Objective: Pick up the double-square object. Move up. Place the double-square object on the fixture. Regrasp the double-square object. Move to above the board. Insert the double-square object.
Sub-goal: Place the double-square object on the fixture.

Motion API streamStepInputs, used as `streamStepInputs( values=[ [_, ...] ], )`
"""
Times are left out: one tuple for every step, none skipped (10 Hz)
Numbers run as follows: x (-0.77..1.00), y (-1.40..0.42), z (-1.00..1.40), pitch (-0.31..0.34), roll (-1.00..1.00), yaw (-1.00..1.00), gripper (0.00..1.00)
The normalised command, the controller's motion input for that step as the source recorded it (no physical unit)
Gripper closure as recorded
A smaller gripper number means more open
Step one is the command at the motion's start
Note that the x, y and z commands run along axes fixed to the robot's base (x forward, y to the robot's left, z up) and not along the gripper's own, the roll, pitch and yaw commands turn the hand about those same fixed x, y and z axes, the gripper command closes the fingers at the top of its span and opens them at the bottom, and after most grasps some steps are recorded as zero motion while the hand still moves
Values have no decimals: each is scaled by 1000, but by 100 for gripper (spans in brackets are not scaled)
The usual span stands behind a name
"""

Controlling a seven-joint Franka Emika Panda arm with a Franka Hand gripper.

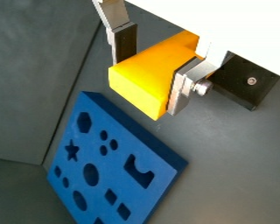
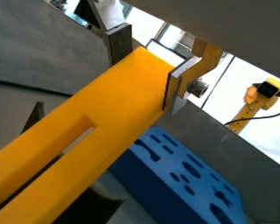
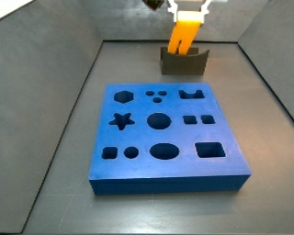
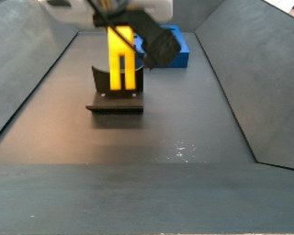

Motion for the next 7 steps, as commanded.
streamStepInputs(
  values=[
    [110,83,-1000,-95,-83,-1,100],
    [99,64,-897,-76,-72,17,100],
    [93,50,-754,-58,-70,26,100],
    [88,40,-668,-46,-74,27,100],
    [73,31,-476,-18,-63,24,100],
    [67,27,-415,-15,-61,22,100],
    [60,20,-308,-15,-64,7,100]
  ],
)
